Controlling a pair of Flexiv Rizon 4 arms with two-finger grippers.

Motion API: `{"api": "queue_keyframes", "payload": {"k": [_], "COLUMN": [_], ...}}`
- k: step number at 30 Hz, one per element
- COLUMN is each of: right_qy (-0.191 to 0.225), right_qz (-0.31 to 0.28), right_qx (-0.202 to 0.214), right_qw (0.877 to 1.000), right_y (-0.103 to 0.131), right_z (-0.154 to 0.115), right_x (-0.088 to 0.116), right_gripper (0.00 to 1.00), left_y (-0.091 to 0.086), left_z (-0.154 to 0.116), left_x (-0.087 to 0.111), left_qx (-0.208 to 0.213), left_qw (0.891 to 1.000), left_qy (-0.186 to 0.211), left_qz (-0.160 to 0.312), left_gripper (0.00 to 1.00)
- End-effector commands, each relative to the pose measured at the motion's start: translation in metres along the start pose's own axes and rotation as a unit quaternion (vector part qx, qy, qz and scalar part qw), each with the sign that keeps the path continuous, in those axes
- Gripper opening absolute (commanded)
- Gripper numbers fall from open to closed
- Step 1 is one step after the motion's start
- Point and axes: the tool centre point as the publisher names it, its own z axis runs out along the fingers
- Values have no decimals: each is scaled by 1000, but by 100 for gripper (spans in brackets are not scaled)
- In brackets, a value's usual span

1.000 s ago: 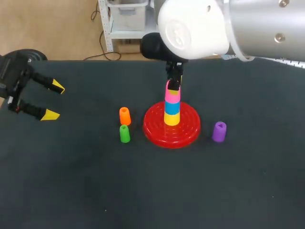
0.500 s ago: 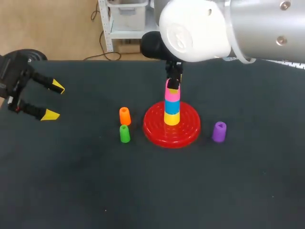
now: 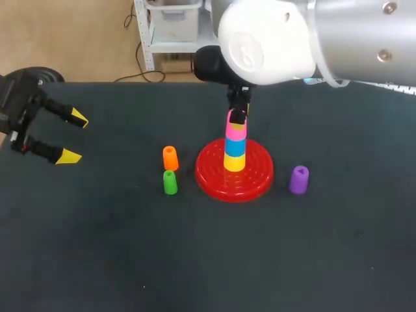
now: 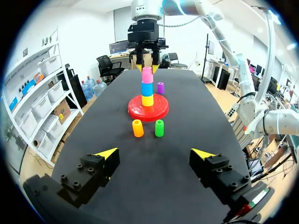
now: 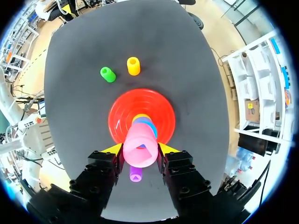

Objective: Pick up and stack the cylinders on the red base in this order: pink,purple,orange,green

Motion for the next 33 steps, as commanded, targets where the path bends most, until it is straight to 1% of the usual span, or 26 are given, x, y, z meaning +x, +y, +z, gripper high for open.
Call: {"api": "queue_keyframes", "payload": {"k": [1, 10, 20, 33], "right_qy": [1, 2, -2, 5], "right_qz": [-1, -4, -6, -8], "right_qx": [-4, -5, 2, -21], "right_qw": [1000, 1000, 1000, 1000], "right_y": [-1, -6, -10, -6], "right_z": [8, 7, 0, 14], "right_x": [1, -2, -4, -3], "right_gripper": [0, 0, 0, 0], "left_y": [0, 0, 0, 0], "left_z": [0, 0, 0, 0], "left_x": [1, 1, 1, 1], "left_qx": [-1, -1, -1, -1], "left_qw": [1000, 1000, 1000, 1000], "left_qy": [-1, -1, -1, -1], "left_qz": [2, 2, 2, 2], "left_gripper": [100, 100, 100, 100]}}
